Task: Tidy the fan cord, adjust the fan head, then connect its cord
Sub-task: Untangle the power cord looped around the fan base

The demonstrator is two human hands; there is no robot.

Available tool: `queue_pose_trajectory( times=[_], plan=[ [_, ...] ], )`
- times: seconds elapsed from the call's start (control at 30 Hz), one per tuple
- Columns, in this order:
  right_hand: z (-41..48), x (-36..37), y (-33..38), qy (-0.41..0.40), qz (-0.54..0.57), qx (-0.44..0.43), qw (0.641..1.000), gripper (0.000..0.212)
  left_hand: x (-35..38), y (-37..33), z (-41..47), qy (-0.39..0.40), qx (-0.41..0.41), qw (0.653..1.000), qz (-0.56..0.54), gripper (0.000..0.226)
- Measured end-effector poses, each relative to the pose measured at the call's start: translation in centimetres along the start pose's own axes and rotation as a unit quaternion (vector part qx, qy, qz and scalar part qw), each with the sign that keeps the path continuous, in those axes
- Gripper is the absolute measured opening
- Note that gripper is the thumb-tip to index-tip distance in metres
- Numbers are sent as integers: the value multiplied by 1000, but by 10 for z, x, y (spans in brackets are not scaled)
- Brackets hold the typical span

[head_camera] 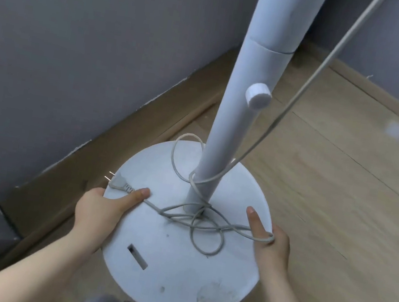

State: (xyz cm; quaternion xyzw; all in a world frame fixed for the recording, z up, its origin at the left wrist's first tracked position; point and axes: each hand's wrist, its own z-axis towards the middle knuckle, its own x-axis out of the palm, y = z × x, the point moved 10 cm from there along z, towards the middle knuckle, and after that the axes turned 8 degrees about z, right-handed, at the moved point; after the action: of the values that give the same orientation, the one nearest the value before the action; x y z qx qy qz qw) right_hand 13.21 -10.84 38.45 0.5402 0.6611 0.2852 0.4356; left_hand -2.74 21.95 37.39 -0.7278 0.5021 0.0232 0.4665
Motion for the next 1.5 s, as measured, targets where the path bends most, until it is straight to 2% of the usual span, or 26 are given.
queue_pose_trajectory(
  times=[0.17,0.33,0.47,0.67,1.0,1.13,1.3,1.5],
  plan=[
    [-92,-78,80,-56,27,22,998,47,-45,-82,-86,28,26,997,66,64],
    [-174,-147,151,-101,59,31,993,42,-90,-155,-176,53,62,991,104,91],
    [-225,-189,186,-130,81,40,987,45,-115,-197,-234,78,74,987,117,87],
    [-286,-252,232,-159,97,33,982,48,-132,-244,-306,108,104,980,133,96],
    [-310,-335,282,-210,119,1,970,46,-108,-317,-372,134,148,973,116,78],
    [-308,-373,297,-217,131,-20,967,45,-86,-345,-400,141,165,970,109,69],
    [-299,-431,309,-223,157,-41,961,50,-50,-385,-443,155,207,961,97,74],
    [-287,-499,312,-232,184,-60,953,54,-2,-414,-499,179,235,952,77,57]
  ],
)
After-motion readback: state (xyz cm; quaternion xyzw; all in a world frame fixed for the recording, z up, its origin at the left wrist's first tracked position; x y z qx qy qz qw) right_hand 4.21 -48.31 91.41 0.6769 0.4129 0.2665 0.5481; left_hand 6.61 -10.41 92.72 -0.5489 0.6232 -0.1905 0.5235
